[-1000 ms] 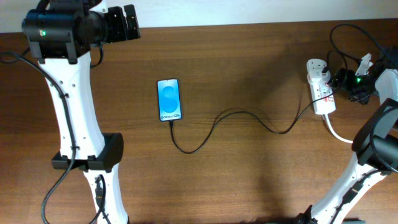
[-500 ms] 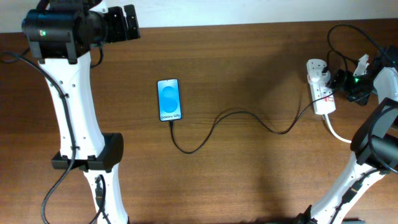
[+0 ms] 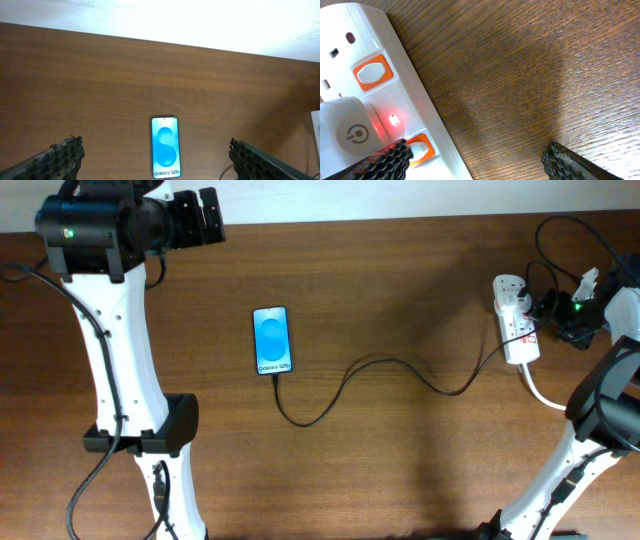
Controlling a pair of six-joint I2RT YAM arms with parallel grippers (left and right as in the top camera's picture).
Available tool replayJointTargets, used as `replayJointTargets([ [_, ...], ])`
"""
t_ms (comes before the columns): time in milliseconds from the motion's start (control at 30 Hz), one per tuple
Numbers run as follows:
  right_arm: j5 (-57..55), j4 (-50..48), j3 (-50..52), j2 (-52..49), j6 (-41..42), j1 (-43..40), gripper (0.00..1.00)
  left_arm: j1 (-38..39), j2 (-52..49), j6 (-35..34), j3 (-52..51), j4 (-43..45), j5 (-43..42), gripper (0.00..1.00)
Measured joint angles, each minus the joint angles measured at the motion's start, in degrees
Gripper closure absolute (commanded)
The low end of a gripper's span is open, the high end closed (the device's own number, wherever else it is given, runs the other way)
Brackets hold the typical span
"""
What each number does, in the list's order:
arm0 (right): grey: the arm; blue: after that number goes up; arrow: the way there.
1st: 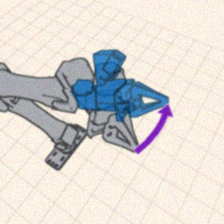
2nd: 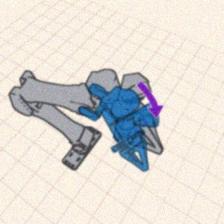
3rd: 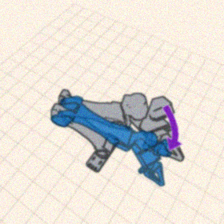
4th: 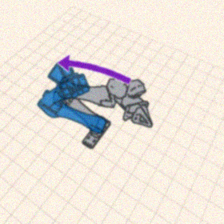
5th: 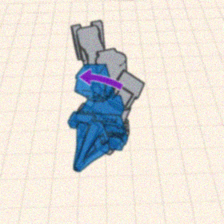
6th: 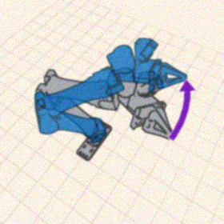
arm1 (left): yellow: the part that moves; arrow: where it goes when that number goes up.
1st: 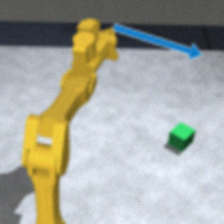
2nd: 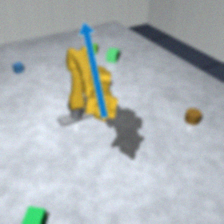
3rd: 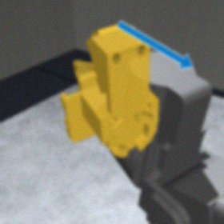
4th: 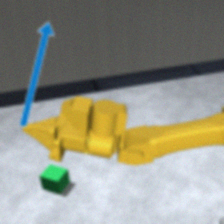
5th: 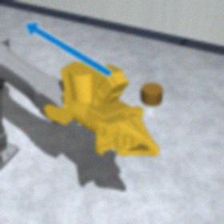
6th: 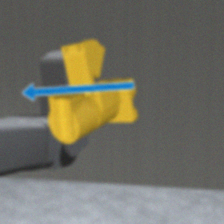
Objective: Plug charger to phone and switch on socket
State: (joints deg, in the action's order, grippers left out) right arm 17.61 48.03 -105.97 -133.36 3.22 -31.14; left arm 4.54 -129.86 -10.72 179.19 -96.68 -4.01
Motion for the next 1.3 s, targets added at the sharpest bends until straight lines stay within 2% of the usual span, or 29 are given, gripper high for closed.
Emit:
replayJointTargets([
  [367, -5.4, 3.1, -1.7, 0.0, -1.7, 1.9, 0.1, 0.0, 0.0, 0.0, 0.0, 0.0, 0.0, 0.01],
  [467, -4.7, 9.3, -4.3, -0.5, -2.1, 2.0, 0.11, 0.0, 0.0, 0.0, 0.0, 0.0, 0.0, 0.01],
  [567, -3.1, 19.9, -17.6, -1.7, -2.4, 1.2, 0.1, 0.0, 0.0, 0.0, 0.0, 0.0, 0.0, 0.01],
  [733, -2.9, 41.1, -48.9, 1.1, -2.4, -3.9, 0.1, 0.0, 0.0, 0.0, 0.0, 0.1, 0.0, 0.01],
  [833, -0.1, 48.9, -65.4, 1.9, -2.5, -1.8, 0.1, 0.0, 0.0, 0.0, 0.0, 0.0, 0.0, 0.01],
  [900, 1.6, 48.9, -69.6, 3.3, -2.7, 0.7, 0.1, 0.0, 0.0, 0.0, 0.0, 0.0, 0.0, 0.01],
  [967, 2.1, 48.9, -70.1, 7.5, -3.2, 5.5, 0.02, 0.0, 0.0, 0.0, 0.0, 0.0, 0.0, 0.01],
  [1033, 2.0, 48.9, -69.0, 14.4, -3.6, 11.2, 0.01, 0.0, 0.0, 0.0, 0.0, 0.0, 0.0, 0.01],
  [1067, 1.3, 48.9, -65.5, 21.4, -3.8, 15.8, 0.01, 0.0, 0.0, 0.0, 0.0, 0.0, 0.0, 0.01],
  [1133, -3.3, 49.0, -52.3, 33.6, -4.0, 24.1, 0.02, 0.0, 0.0, 0.0, 0.0, 0.0, 0.0, 0.01],
  [1200, -6.7, 49.0, -39.3, 41.5, -4.1, 29.1, 0.02, 0.0, 0.0, 0.0, 0.0, 0.0, 0.0, 0.01],
  [1233, -7.7, 48.5, -29.8, 45.2, -4.1, 32.0, 0.01, 0.0, 0.0, 0.0, 0.0, 0.0, 0.0, 0.01],
  [1300, -7.9, 48.4, -21.5, 47.9, -3.4, 34.2, 0.02, 0.0, 0.0, 0.0, 0.0, 0.0, 0.0, 0.01],
])
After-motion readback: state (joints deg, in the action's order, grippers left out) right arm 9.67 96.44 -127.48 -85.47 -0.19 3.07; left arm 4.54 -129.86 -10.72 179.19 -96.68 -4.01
